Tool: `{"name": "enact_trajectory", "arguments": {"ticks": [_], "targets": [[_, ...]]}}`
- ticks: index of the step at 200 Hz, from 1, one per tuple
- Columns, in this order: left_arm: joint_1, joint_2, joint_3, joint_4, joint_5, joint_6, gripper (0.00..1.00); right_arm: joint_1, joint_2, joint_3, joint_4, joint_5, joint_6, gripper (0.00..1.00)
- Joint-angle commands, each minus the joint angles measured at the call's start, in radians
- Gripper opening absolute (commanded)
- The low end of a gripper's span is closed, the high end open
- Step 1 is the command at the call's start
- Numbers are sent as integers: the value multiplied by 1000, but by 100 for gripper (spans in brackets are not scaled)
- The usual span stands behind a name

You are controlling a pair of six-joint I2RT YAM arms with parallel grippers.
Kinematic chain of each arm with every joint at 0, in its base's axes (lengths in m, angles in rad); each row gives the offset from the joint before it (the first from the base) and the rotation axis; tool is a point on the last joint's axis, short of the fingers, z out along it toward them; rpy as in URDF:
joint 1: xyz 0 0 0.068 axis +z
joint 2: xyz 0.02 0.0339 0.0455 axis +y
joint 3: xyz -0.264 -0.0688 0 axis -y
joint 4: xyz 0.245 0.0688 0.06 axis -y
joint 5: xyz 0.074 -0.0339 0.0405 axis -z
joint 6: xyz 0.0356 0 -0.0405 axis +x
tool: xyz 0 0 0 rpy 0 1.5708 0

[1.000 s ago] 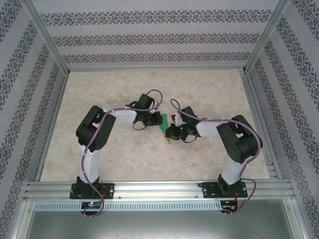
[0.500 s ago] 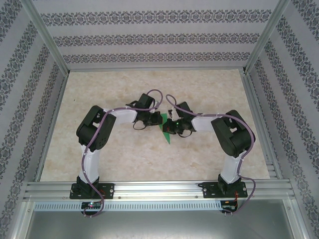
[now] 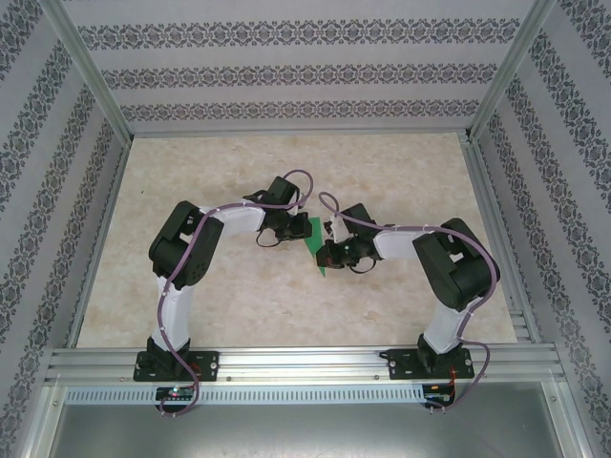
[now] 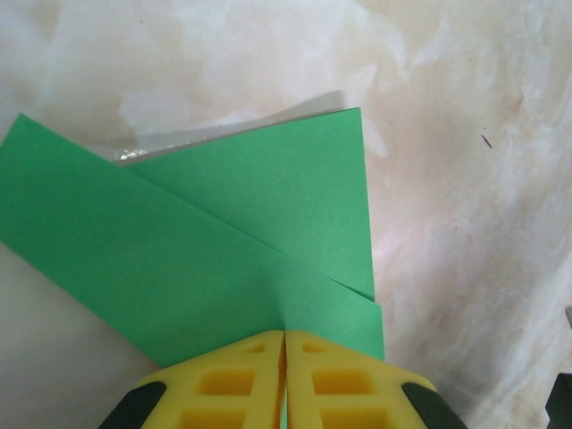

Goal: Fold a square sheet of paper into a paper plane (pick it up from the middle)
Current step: Fold the wing for the fifth time at the center of the table, then turn over a paper plane at the center of the table.

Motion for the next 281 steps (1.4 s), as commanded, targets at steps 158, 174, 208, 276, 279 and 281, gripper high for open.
{"name": "enact_trajectory", "arguments": {"ticks": [158, 174, 208, 276, 279, 281], "targets": [[-3, 37, 51, -104, -45, 18, 14, -16, -351, -125, -157, 136, 29, 12], [-10, 6, 88, -127, -41, 31, 17, -61, -412, -98, -170, 205, 34, 26], [-34, -70, 156, -201, -88, 36, 31, -157, -502, -60, -164, 372, 39, 58], [-182, -63, 363, -587, -543, 26, 50, -312, -575, -181, -40, 446, 128, 96], [-190, -55, 381, -608, -564, 25, 51, -314, -577, -189, -36, 449, 132, 98], [-196, -48, 391, -621, -577, 24, 51, -318, -577, -195, -32, 449, 136, 98]]}}
